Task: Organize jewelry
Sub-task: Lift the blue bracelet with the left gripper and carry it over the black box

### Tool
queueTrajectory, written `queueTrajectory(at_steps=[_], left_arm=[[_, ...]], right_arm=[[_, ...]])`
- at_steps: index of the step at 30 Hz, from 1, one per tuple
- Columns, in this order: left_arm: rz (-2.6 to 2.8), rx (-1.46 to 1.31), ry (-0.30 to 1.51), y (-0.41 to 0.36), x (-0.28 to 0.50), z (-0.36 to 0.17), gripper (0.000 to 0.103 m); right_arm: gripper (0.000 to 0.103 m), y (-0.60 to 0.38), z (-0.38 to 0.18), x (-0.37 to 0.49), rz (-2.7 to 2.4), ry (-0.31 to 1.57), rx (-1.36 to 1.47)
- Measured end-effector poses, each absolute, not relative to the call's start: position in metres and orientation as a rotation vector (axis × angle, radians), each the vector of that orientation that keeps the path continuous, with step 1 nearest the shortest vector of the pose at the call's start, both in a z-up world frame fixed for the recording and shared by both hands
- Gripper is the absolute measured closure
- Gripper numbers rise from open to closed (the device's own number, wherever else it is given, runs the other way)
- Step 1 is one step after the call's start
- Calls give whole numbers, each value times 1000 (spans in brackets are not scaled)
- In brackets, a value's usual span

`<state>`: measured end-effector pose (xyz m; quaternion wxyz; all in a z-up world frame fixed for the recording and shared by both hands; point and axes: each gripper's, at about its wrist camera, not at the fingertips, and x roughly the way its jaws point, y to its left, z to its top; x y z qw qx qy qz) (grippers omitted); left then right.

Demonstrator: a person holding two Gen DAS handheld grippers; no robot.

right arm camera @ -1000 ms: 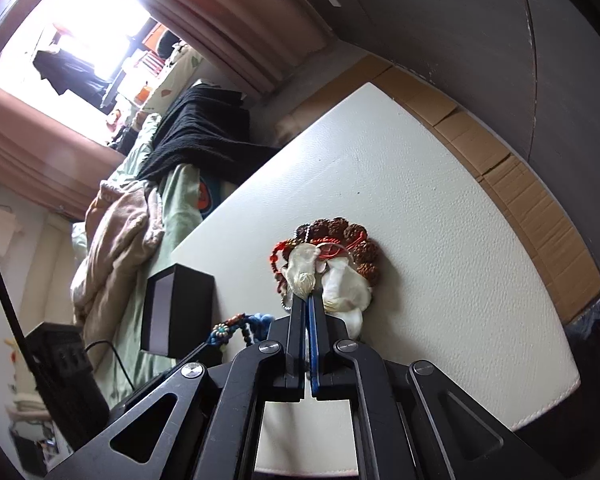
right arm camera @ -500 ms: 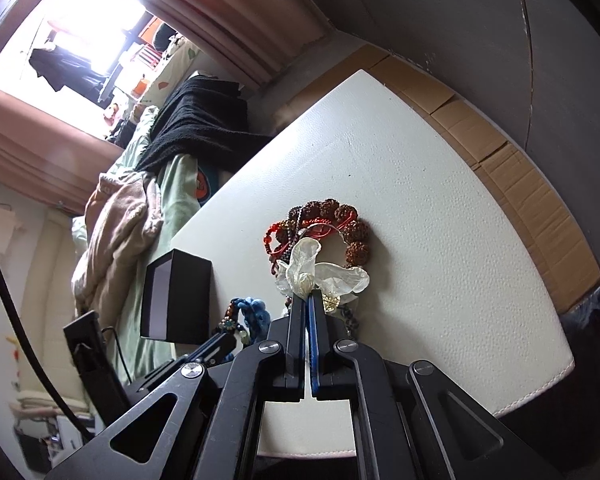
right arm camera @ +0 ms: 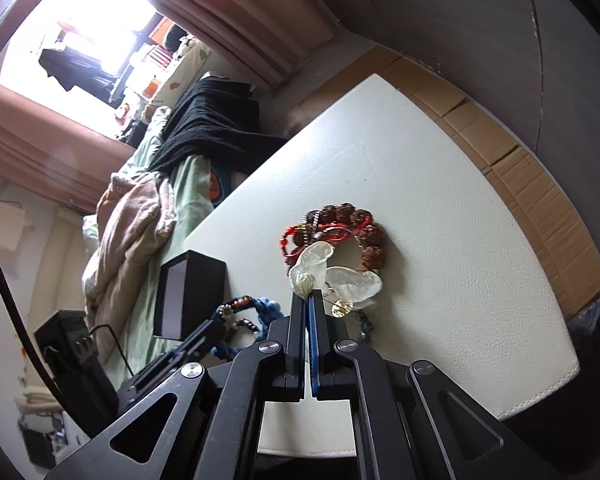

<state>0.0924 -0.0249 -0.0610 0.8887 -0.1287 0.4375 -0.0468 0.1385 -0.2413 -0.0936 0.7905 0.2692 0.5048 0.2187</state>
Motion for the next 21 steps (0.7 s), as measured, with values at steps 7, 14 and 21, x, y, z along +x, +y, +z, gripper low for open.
queueTrajectory(at_steps=[7, 14, 21], left_arm=[[-112, -325, 799, -4, 76, -27, 98], [-92, -391, 725, 27, 61, -7, 98], [-43, -468, 685, 65, 53, -1, 98]], right_arm=[[100, -224, -77, 130, 581, 1014, 602], [100, -194, -67, 128, 668, 965, 603], [100, -152, -59, 136, 738, 944, 597]])
